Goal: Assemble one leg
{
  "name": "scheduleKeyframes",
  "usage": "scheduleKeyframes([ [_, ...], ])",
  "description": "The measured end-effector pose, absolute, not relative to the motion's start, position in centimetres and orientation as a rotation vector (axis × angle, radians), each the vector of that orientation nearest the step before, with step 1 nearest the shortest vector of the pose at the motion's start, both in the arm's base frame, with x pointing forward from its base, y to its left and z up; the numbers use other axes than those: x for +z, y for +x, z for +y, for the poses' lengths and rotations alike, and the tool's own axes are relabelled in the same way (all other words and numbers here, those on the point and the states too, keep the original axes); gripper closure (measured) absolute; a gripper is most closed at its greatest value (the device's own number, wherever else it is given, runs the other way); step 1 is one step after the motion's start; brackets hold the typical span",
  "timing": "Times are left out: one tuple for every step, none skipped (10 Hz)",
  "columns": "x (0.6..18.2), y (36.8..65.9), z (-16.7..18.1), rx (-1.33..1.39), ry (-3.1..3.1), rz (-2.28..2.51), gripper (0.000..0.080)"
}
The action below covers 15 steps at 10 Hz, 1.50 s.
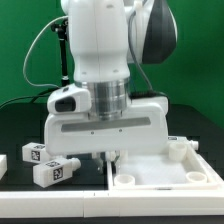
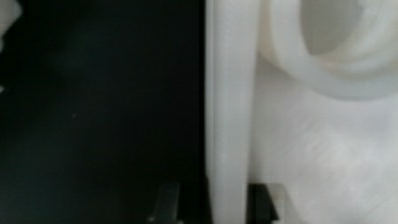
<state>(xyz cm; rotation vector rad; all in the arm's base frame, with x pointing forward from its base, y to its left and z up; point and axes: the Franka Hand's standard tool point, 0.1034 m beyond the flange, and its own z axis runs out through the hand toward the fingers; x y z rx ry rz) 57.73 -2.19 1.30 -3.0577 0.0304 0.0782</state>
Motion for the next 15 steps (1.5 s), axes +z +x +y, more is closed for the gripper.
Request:
scheduleKeyframes([
  [0.7,57.8,-2.1,0.084,-3.057,0.039,0.0752],
  [0.8,57.9,-2.0,0.127,-3.066,0.128,0.0752],
  [0.7,57.9,-2.0,0.179,-3.087,0.13,0.0752],
  [0.7,57.9,-2.0,0.203,-3.098,0.127,0.0752],
  [0.7,57.9,-2.1,0.204,-3.101,0.107,0.0752],
  [0.6,57.9,-2.1,0.204,-3.101,0.107,0.0752],
  [0.6,57.9,-2.0,0.203,-3.101,0.106,0.0586],
  [0.6,57.9,-2.0,0.204,-3.101,0.106,0.0586],
  [0.6,57.8,-2.0,0.204,-3.1,0.105,0.0402],
  [0.9,57.8,-2.0,0.2,-3.091,0.154,0.0402],
  [2.5,57.4,-2.1,0.208,-3.06,0.239,0.0198],
  [4.4,57.4,-2.6,0.227,-3.034,0.292,0.0165],
  [5.5,57.5,-2.9,0.263,-2.988,0.385,0.0165],
  [6.5,58.0,-3.5,0.286,-2.922,0.502,0.0152],
  [6.2,58.2,-3.6,0.266,-2.931,0.486,0.0152],
])
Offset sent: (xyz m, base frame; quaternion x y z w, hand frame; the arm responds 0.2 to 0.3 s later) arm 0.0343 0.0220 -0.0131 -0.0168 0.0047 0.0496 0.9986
